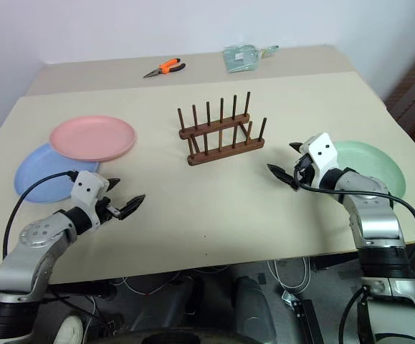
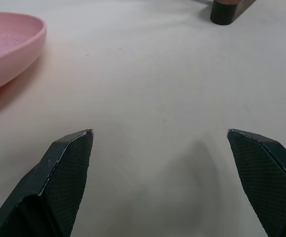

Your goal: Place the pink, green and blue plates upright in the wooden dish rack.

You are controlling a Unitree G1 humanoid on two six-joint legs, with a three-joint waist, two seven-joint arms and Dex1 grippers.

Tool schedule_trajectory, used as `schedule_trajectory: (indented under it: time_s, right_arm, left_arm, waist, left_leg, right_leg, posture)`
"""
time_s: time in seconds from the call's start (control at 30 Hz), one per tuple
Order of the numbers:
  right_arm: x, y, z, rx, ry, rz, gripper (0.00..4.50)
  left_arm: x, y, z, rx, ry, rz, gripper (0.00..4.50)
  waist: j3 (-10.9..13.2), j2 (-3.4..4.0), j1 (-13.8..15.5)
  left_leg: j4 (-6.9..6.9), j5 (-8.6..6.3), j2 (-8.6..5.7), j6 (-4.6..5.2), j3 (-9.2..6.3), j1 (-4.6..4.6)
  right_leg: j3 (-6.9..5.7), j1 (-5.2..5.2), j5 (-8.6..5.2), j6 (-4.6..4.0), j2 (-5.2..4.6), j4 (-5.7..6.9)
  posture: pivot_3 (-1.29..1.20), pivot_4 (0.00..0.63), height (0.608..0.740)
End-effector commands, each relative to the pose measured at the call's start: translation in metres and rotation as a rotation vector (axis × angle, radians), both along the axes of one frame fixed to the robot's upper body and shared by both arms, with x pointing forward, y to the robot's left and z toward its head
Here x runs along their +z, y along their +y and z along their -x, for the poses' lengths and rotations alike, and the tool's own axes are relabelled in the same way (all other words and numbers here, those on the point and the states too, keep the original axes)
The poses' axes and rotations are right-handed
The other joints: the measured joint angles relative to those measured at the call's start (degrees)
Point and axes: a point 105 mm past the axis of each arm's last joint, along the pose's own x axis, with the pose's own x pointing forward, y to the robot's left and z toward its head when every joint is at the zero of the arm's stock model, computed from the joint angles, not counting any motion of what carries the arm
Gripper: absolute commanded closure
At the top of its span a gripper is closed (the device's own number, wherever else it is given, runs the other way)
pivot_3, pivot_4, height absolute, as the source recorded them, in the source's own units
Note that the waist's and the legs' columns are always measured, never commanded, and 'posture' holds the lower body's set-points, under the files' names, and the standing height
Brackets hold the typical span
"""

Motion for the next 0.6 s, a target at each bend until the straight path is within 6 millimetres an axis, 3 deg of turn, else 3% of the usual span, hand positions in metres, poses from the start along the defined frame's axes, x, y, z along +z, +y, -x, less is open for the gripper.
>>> schedule_trajectory:
  time_s: [0.03, 0.23, 0.43, 0.6]
  right_arm:
    - [0.015, 0.004, -0.007, 0.006, -0.073, 0.008, 0.09]
    - [0.016, 0.008, -0.01, -0.003, -0.111, 0.027, 0.09]
    - [0.002, 0.029, 0.009, 0.076, -0.027, -0.019, 0.09]
    - [0.005, 0.035, 0.013, 0.018, -0.087, -0.007, 0.09]
  left_arm:
    - [0.01, -0.008, -0.003, -0.025, -0.053, -0.003, 0.05]
    - [0.01, -0.023, -0.005, -0.083, -0.047, 0.016, 0.05]
    - [0.005, -0.042, -0.016, -0.186, -0.01, 0.034, 0.05]
    - [-0.001, -0.069, -0.049, -0.324, 0.024, -0.004, 0.05]
  waist:
    - [0.0, 0.0, 0.0]
    - [0.0, 0.0, 0.1]
    - [0.0, 0.0, 0.1]
    - [0.0, 0.0, 0.3]
  left_leg:
    - [0.0, 0.0, 0.0, 0.0, 0.0, 0.0]
    - [0.01, 0.0, 0.0, 0.0, 0.0, 0.0]
    - [0.01, 0.0, 0.0, 0.0, -0.03, 0.0]
    - [0.08, 0.01, -0.02, -0.01, -0.03, 0.0]
  right_leg:
    - [0.0, 0.0, 0.0, 0.0, 0.0, 0.0]
    - [0.0, 0.0, 0.03, 0.05, 0.0, 0.0]
    - [-0.03, 0.0, 0.06, 0.1, 0.01, 0.02]
    - [-0.04, 0.01, 0.06, 0.1, 0.01, 0.05]
  posture:
    - [0.0, 0.15, 0.727]
    - [0.0, 0.15, 0.727]
    - [0.0, 0.15, 0.727]
    - [0.0, 0.15, 0.727]
